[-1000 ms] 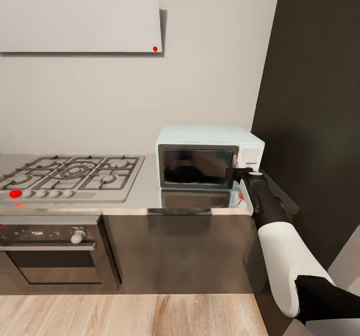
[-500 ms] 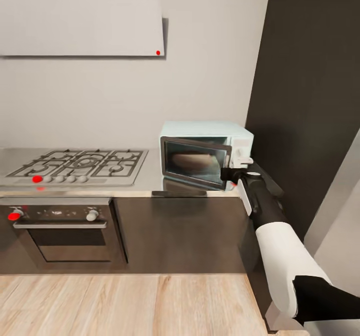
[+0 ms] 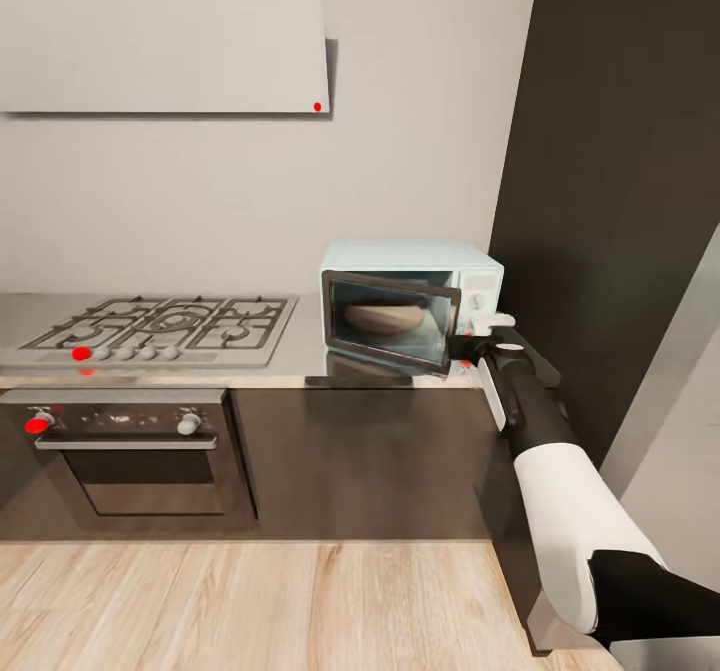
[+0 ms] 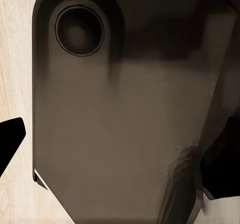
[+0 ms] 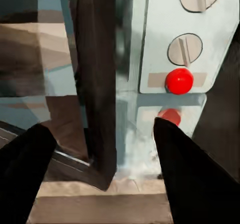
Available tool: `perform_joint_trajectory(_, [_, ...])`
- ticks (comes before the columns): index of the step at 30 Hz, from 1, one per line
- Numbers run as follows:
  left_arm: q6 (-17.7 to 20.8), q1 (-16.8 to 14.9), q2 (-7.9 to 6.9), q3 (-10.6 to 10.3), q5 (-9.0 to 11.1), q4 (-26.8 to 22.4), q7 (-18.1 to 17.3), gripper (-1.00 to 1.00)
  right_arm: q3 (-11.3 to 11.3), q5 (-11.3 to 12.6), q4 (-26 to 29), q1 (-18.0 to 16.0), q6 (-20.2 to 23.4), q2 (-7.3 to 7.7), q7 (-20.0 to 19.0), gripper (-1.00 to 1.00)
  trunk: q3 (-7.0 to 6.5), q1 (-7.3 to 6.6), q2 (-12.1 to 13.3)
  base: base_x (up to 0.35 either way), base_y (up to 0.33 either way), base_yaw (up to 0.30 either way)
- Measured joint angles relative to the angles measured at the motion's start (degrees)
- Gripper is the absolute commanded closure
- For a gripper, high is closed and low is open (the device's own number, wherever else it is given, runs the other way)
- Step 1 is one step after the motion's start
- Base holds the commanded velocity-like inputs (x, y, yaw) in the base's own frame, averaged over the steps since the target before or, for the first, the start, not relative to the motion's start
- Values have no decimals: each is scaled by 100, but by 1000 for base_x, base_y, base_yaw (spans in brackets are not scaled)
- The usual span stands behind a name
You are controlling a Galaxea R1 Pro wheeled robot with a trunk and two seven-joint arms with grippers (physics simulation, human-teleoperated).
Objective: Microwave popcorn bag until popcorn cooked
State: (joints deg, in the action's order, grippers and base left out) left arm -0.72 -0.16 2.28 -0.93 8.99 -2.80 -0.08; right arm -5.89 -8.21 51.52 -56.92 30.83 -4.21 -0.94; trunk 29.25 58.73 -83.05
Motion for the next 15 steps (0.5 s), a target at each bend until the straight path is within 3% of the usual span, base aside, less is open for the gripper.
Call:
perform_joint_trajectory(11, [0, 0, 0, 0, 0, 0, 0, -100, 4, -75, 0, 0, 79, 23, -67, -100, 0, 0, 0, 0, 0, 0])
perform_joint_trajectory(15, [-1, 0, 0, 0, 0, -1, 0, -100, 20, -64, -15, 0, 389, 80, -449, -100, 0, 0, 0, 0, 0, 0])
